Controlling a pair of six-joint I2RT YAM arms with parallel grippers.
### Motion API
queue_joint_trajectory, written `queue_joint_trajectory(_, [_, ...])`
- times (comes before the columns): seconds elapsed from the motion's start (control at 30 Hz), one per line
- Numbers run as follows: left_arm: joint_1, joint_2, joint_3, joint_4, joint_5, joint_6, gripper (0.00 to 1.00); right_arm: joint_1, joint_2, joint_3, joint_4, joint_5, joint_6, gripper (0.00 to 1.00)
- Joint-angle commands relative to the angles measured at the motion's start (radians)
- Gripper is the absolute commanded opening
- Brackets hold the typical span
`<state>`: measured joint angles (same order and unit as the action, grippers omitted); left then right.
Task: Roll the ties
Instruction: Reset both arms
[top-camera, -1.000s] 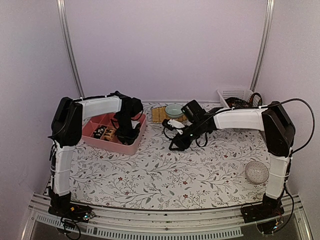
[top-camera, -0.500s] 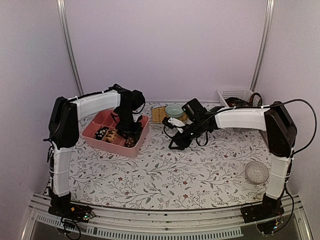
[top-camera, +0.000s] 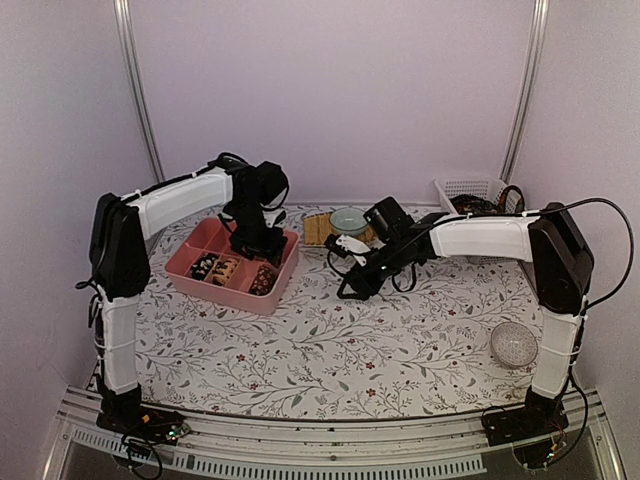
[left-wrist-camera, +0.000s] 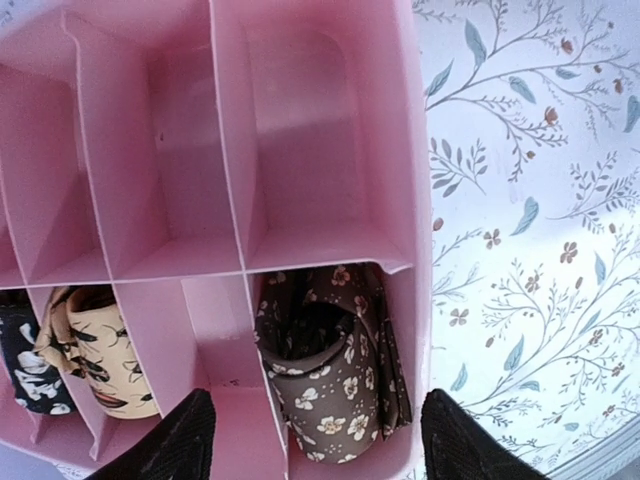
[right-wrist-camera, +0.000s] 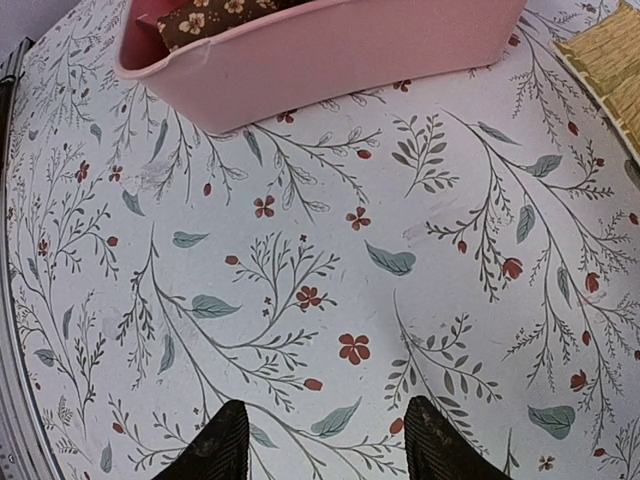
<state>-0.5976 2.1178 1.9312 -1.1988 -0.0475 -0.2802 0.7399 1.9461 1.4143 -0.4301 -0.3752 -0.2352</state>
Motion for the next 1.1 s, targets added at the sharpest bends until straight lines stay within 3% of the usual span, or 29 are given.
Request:
queue_joint_trajectory(0.0, [-0.005, -0.076, -0.006, 0.051, -0.029, 0.009, 0.66, 0.007, -0.151, 0.017, -0.007, 0.014, 0.004, 0.53])
queue_joint_trajectory(0.13, [0.013, -0.139, -0.095, 0.133, -0.016, 0.020, 0.60, 0.003, -0.164, 0.023, -0.021, 0.026, 0.002, 0.53])
queue_joint_trajectory(0.2, [0.026, -0.209, -0.151, 0.183, -0.030, 0.039, 0.60, -0.013, -0.179, 0.029, -0.030, 0.028, 0.003, 0.58])
queue_joint_trajectory(0.23, [0.035, -0.244, -0.189, 0.227, -0.036, 0.056, 0.63, -0.028, -0.189, 0.028, -0.029, 0.031, 0.008, 0.64])
queue_joint_trajectory(0.37, [0.130, -0.401, -0.391, 0.466, -0.047, 0.106, 0.99, -0.122, -0.257, -0.009, 0.013, 0.063, 0.045, 0.93])
queue_joint_trajectory(0.4, [0.169, -0.444, -0.443, 0.560, -0.033, 0.115, 1.00, -0.151, -0.278, -0.027, 0.037, 0.082, 0.055, 0.99])
queue_joint_trajectory(0.57, [0.394, -0.625, -0.714, 0.889, 0.028, 0.167, 1.00, -0.319, -0.408, -0.197, 0.258, 0.188, 0.091, 1.00])
queue_joint_trajectory(0.73, [0.520, -0.778, -1.079, 1.333, -0.020, 0.239, 1.00, -0.484, -0.490, -0.377, 0.452, 0.181, 0.162, 1.00])
queue_joint_trajectory(0.83, [0.556, -0.820, -1.241, 1.581, -0.005, 0.305, 1.00, -0.521, -0.494, -0.492, 0.588, 0.326, 0.147, 1.00])
queue_joint_trajectory(0.9, [0.563, -0.812, -1.293, 1.642, 0.006, 0.317, 1.00, -0.551, -0.484, -0.576, 0.670, 0.367, 0.106, 1.00])
queue_joint_trajectory(1.07, [0.576, -0.796, -1.418, 1.841, -0.013, 0.297, 1.00, -0.694, -0.494, -0.716, 0.826, 0.264, 0.146, 1.00])
